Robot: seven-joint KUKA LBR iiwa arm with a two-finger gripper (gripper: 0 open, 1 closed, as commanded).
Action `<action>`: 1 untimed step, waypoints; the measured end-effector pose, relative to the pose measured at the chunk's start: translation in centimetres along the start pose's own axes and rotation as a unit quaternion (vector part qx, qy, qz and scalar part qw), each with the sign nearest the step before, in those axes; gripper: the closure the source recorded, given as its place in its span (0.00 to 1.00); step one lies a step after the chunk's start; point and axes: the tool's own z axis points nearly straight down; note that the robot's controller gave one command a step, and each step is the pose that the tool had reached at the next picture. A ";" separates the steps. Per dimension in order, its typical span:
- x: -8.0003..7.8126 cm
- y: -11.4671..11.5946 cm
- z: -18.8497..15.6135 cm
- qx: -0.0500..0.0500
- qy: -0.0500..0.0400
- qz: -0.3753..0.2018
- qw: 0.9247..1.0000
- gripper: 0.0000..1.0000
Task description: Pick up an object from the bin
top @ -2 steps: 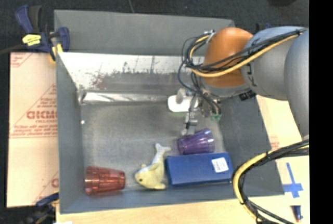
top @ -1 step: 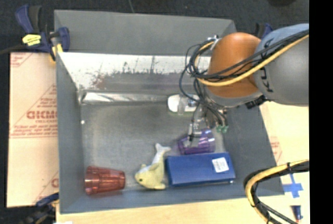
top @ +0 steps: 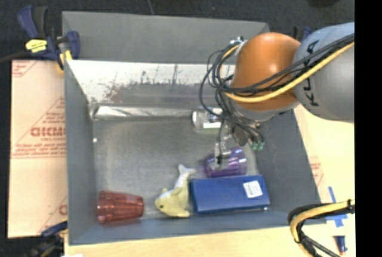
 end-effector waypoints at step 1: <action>2.2 -6.3 4.9 0.000 -0.001 0.079 0.997 0.00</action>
Offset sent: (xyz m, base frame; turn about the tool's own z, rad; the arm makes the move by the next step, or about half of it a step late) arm -0.0370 -0.0762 -0.1002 0.0419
